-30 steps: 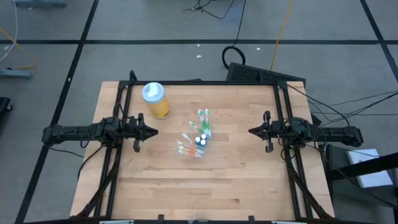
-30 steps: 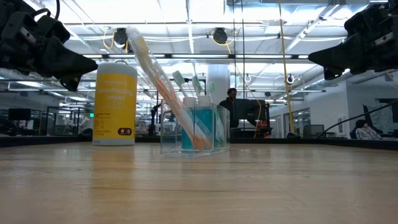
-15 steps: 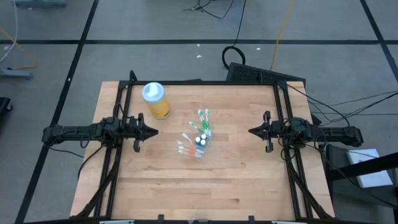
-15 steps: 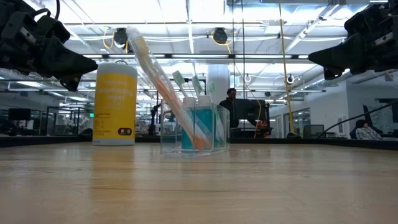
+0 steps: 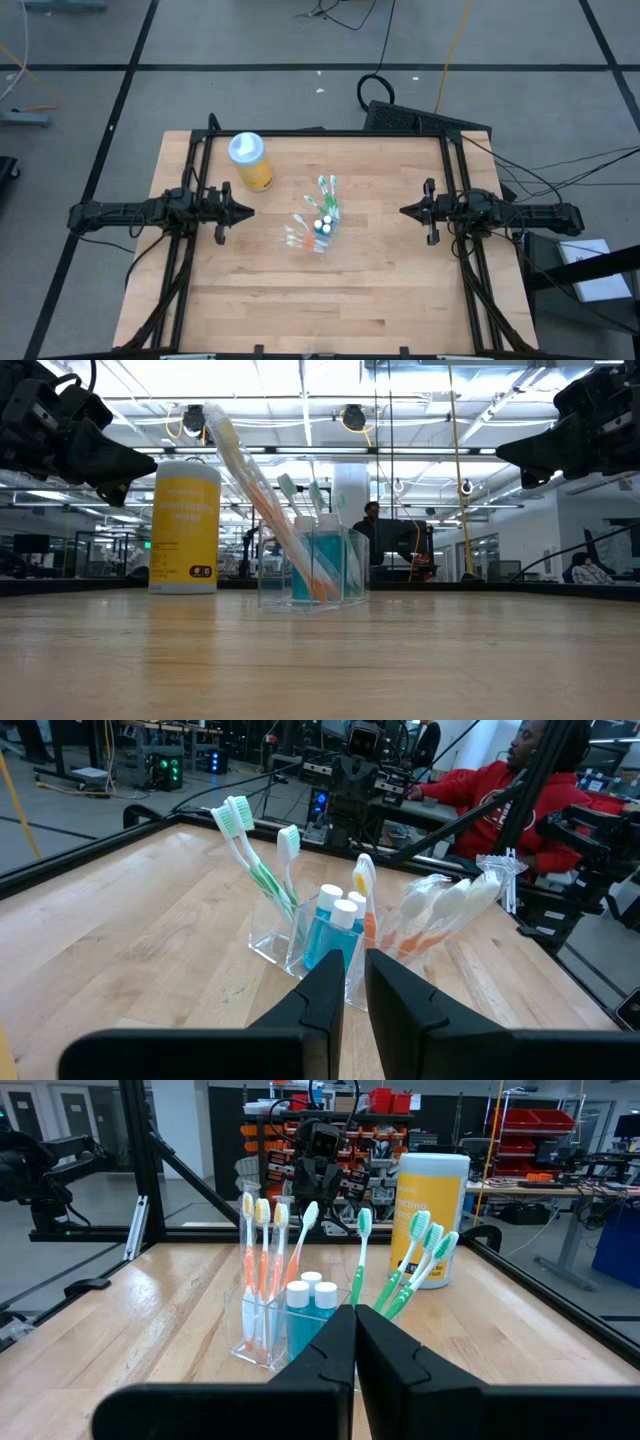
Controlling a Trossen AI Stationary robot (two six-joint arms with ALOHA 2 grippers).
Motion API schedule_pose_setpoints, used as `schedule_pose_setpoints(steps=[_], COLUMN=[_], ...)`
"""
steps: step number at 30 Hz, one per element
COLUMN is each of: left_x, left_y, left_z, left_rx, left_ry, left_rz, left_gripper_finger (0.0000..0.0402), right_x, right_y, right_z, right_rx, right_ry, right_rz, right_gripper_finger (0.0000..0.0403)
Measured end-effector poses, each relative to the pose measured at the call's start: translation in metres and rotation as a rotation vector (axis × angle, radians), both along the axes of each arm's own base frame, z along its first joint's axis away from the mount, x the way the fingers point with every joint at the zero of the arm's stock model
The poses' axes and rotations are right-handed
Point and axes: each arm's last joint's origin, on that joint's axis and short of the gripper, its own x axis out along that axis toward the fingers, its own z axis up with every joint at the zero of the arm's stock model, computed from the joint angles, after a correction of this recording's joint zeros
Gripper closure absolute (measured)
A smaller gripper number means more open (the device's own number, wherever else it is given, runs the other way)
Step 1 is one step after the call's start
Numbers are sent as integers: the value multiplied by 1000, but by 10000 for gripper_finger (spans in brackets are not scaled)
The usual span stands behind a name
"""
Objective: Pick & Place toothbrushing station
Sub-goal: Return to Home Position
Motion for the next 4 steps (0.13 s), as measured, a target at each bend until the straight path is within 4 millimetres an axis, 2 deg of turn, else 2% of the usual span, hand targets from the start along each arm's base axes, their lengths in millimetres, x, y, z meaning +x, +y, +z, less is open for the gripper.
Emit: schedule_pose_setpoints(steps=[4], left_x=[0], left_y=[0], left_z=[0], left_rx=[0], left_ry=[0], left_rz=[-1], left_gripper_finger=[353], right_x=[0], right_y=[0], right_z=[0], right_rx=[0], right_ry=[0], right_rz=[0], right_gripper_finger=[399])
